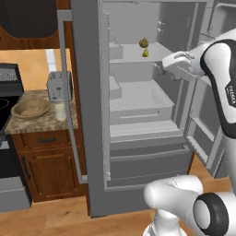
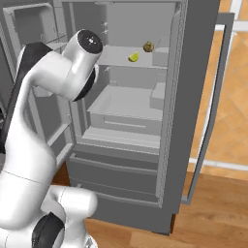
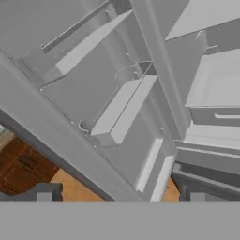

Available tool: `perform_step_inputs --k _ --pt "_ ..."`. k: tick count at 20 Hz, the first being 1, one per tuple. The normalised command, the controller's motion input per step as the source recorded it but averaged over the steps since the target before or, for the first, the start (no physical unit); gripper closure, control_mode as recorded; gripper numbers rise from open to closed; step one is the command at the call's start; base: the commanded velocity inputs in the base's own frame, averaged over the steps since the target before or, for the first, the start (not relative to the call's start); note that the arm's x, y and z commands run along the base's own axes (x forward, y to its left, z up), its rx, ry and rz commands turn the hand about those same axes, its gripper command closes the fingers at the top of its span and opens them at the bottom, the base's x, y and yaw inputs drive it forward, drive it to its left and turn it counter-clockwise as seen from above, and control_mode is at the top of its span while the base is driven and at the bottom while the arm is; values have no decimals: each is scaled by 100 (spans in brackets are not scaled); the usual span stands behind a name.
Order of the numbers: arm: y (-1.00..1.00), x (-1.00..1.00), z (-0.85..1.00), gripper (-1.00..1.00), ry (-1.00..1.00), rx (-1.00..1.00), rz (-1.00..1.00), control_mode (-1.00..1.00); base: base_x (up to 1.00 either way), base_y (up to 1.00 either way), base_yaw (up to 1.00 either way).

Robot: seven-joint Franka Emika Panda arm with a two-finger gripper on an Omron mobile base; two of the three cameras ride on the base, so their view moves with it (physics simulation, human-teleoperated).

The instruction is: Grab a lemon wedge from the fridge and one ice cube from the ice bowl, and put them in the glass of lemonade.

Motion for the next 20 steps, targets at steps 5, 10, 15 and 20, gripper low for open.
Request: perform_step_inputs --k 5,10,15,20 --pt "-62 -22 -16 -100 -3 -33 -32 -100 0 0 0" --pt "-33 -89 -56 -100 -17 -32 -34 -100 0 0 0" --pt "-6 -87 16 -100 -1 -16 -23 -100 0 0 0" --pt "0 -78 31 -100 29 0 -3 -100 0 0 0"
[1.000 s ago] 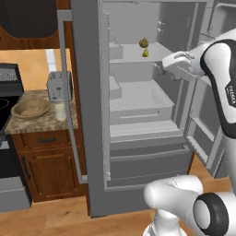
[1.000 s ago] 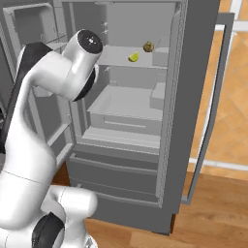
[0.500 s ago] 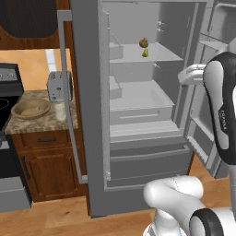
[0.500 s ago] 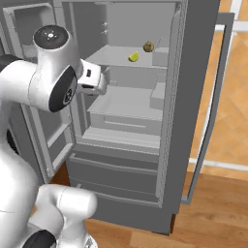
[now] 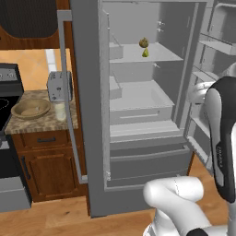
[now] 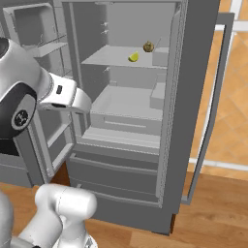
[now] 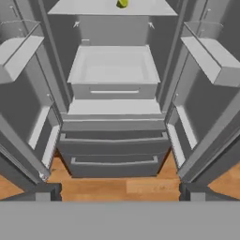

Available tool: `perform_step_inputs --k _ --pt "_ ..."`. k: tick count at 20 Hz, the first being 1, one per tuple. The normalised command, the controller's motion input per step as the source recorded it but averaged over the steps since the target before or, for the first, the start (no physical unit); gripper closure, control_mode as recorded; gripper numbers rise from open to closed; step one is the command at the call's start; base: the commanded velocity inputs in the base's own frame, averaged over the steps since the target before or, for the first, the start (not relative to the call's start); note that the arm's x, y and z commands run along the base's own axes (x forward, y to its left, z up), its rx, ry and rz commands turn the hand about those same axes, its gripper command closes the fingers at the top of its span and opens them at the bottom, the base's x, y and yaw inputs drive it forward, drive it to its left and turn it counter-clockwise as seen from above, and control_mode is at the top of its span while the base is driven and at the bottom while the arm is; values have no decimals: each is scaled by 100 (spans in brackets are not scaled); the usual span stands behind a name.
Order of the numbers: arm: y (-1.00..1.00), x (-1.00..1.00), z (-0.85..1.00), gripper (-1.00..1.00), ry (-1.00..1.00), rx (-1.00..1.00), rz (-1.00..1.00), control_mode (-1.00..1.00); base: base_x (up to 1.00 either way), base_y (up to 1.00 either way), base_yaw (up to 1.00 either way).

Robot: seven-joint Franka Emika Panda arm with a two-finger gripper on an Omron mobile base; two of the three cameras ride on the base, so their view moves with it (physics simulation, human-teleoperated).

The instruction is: Grab a lemon wedge from the fridge and one ice cube from the ice bowl, and put them in the glass of lemonade.

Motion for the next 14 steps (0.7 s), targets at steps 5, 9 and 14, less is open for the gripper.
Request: perform_step_inputs --k 5,9,14 --pt "16 -97 4 -100 9 -3 0 -100 0 0 0" --pt "6 -20 1 -100 -1 0 0 -100 0 0 0" --pt "2 -1 0 -100 0 0 -1 -100 0 0 0"
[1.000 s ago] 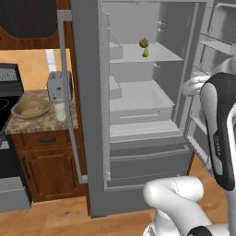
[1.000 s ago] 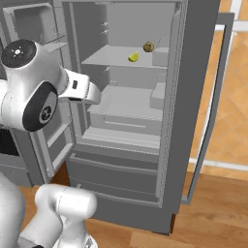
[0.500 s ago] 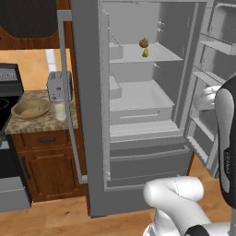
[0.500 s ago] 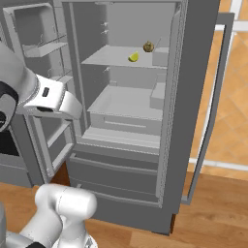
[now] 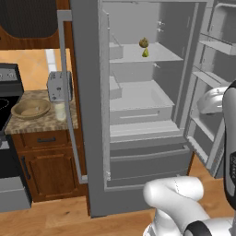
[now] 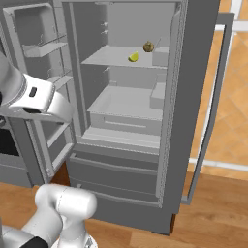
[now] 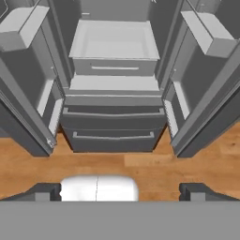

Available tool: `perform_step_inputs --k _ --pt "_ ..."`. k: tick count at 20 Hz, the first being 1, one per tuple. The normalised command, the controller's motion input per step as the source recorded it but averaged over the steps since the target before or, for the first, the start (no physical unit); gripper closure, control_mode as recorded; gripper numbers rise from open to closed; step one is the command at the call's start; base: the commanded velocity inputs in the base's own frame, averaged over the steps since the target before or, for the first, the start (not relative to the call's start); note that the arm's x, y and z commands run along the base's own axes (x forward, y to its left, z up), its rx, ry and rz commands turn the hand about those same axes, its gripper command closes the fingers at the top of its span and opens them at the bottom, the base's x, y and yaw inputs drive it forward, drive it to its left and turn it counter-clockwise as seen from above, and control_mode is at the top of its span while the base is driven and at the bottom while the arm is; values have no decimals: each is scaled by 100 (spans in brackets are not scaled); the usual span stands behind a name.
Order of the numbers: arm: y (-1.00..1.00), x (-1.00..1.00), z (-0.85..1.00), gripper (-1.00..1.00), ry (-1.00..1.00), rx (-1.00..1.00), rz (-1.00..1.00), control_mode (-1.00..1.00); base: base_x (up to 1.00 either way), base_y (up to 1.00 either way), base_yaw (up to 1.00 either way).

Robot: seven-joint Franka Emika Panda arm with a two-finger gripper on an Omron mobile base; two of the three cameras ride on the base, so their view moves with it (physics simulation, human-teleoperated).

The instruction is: Grab a lemon wedge from the fridge and one ice cube from the ice bowl, and put them in the glass of lemonade.

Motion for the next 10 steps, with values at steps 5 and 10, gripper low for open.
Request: perform_step_inputs --k 5,10 --pt "0 3 0 -100 -1 0 0 -100 0 0 0" --pt "0 7 0 -100 0 0 0 100 70 -1 0"
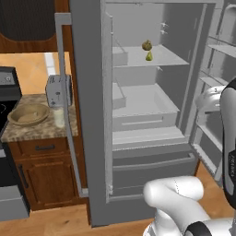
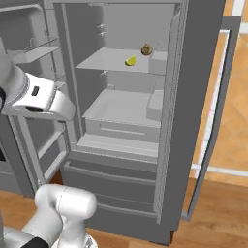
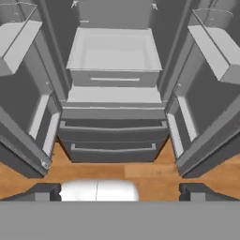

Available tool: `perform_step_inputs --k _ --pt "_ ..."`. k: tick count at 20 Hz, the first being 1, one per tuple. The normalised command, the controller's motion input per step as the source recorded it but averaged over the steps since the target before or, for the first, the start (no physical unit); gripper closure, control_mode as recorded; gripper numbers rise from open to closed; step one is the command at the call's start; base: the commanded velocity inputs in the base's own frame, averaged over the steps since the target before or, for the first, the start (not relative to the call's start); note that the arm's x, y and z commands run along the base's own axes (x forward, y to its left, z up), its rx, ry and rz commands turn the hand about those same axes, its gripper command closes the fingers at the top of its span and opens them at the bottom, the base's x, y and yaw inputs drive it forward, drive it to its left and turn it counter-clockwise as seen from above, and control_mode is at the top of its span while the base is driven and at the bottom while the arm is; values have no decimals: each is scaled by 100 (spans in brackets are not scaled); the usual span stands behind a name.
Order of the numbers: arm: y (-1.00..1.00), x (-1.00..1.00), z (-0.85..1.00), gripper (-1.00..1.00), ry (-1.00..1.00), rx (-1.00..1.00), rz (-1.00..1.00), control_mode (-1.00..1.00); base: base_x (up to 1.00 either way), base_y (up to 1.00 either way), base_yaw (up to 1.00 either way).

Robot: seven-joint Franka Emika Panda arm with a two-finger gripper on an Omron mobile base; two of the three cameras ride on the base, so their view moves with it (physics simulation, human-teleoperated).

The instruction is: Grab a lemon wedge from the fridge and one ice cube from the ice bowl, and put them in the glass of lemonade.

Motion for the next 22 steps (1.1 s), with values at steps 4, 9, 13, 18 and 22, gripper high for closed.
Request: perform_step_inputs --k 4,9,13,18,22 --pt "0 0 0 -100 0 0 0 100 100 -23 0" --pt "0 0 0 -100 0 0 0 100 100 -22 0" --pt "-2 8 7 -100 -4 5 0 -100 33 -12 0" --pt "0 2 42 -100 -20 17 0 -100 0 0 0" --pt "29 -1 69 -100 -24 11 0 -100 0 0 0"
